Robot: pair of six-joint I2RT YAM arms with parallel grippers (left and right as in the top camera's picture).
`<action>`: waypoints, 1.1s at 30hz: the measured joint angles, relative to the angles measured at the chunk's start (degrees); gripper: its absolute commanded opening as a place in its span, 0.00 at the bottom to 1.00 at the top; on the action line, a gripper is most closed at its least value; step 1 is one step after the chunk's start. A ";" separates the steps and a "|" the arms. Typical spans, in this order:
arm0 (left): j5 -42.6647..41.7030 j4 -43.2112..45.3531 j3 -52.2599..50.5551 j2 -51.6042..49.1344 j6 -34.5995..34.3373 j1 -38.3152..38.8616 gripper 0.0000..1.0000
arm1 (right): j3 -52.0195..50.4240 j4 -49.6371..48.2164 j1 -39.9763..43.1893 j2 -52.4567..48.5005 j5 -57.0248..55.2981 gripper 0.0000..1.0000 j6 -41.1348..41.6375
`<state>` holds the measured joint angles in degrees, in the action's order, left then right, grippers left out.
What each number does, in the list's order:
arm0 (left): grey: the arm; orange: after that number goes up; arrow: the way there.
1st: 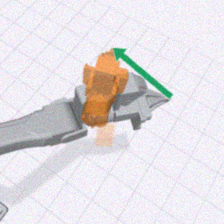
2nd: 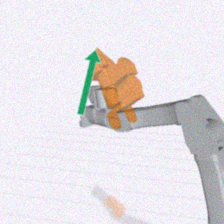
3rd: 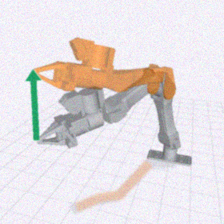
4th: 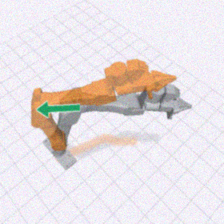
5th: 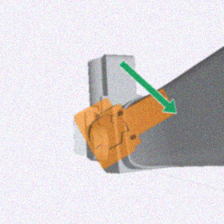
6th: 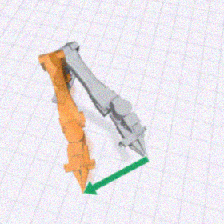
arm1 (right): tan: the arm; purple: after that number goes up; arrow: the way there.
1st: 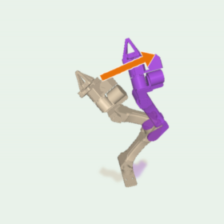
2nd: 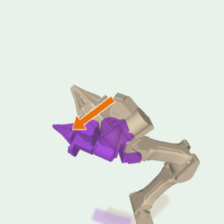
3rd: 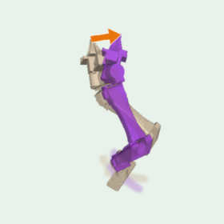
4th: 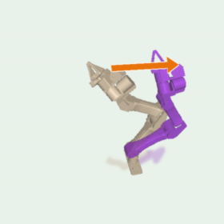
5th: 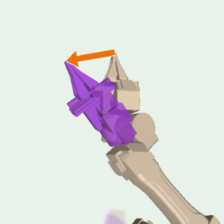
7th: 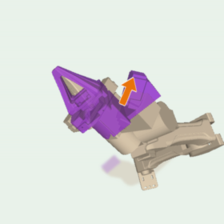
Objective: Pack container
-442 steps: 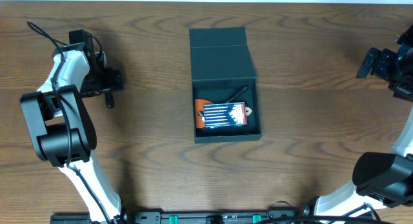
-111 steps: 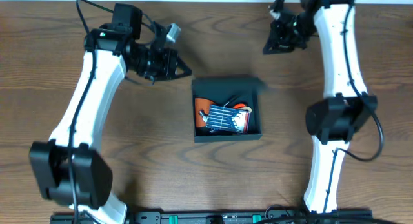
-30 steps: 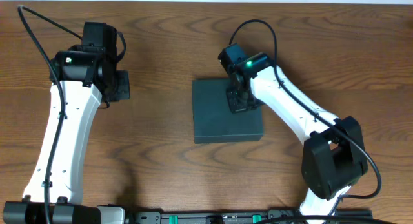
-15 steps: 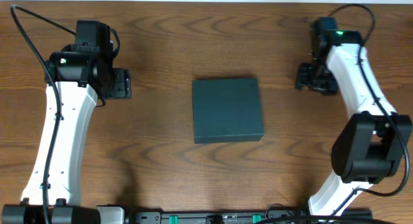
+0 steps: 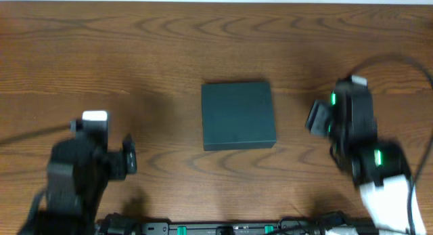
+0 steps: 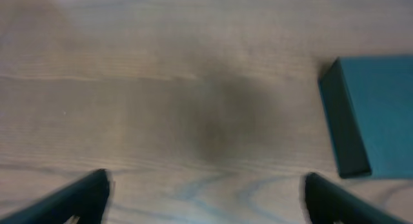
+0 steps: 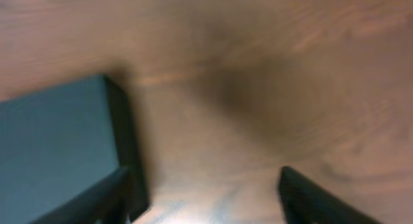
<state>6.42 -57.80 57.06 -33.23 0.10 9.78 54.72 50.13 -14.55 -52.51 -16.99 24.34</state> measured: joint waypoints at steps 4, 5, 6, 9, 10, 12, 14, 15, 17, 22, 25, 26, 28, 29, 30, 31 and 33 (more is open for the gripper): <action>0.02 0.24 -5.99 10.03 1.70 0.04 0.99 | -12.24 -5.57 -5.27 15.54 -4.70 0.99 -0.13; 0.00 0.44 -7.54 11.91 2.08 0.04 0.99 | -14.93 -5.90 -5.73 18.36 -5.57 0.99 -0.28; 0.00 0.85 -8.59 12.98 2.36 0.04 0.99 | -17.22 -6.03 -5.90 20.57 -6.23 0.99 -0.44; 0.00 1.60 -10.54 14.29 2.99 0.04 0.99 | -22.84 -6.01 -5.95 24.30 -7.61 0.99 -0.52; 0.00 1.66 -10.80 14.29 3.15 0.04 0.99 | -23.61 -5.97 -5.95 24.57 -7.76 0.99 -0.55; 0.00 1.79 -10.88 14.21 3.19 0.04 0.99 | -25.29 -5.88 -5.95 24.63 -8.26 0.99 -0.68; 0.00 1.88 -10.91 14.21 3.21 0.04 0.99 | -25.68 -5.77 -5.95 24.55 -8.44 0.99 -0.70; 0.00 1.84 -10.91 14.21 3.21 0.04 0.99 | -25.70 -5.79 -5.95 24.52 -8.52 0.99 -0.70; 0.00 1.60 -10.91 14.21 3.21 0.04 0.99 | -25.70 -5.79 -5.95 24.52 -8.50 0.99 -0.70; 0.00 1.31 -10.91 14.21 3.23 0.04 0.99 | -25.70 -5.57 -5.95 24.52 -8.50 0.99 -0.70; 0.00 1.07 -10.91 14.21 3.37 0.04 0.99 | -25.70 -5.53 -5.95 24.52 -8.50 0.99 -0.70; 0.00 1.05 -10.91 14.21 3.37 0.04 0.99 | -25.70 -5.51 -5.95 24.52 -8.50 0.99 -0.70; 0.00 1.05 -10.91 14.21 3.37 0.04 0.99 | -25.70 -5.44 -5.95 24.52 -8.50 0.99 -0.70; 0.00 1.05 -10.91 14.21 3.37 0.04 0.99 | -25.70 -5.42 -5.95 24.52 -8.50 0.99 -0.70; 0.00 1.05 -10.91 14.21 3.37 0.04 0.99 | -25.70 -5.42 -5.95 24.52 -8.50 0.99 -0.70; 0.00 1.05 -10.91 14.21 3.37 0.04 0.99 | -25.70 -5.42 -5.95 24.52 -8.50 0.99 -0.70; 0.00 1.05 -10.91 14.21 3.37 0.04 0.99 | -25.70 -5.42 -5.95 24.52 -8.50 0.99 -0.70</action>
<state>6.42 -56.75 46.15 -19.03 3.46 9.82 29.02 44.71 -20.49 -27.99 -25.50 23.64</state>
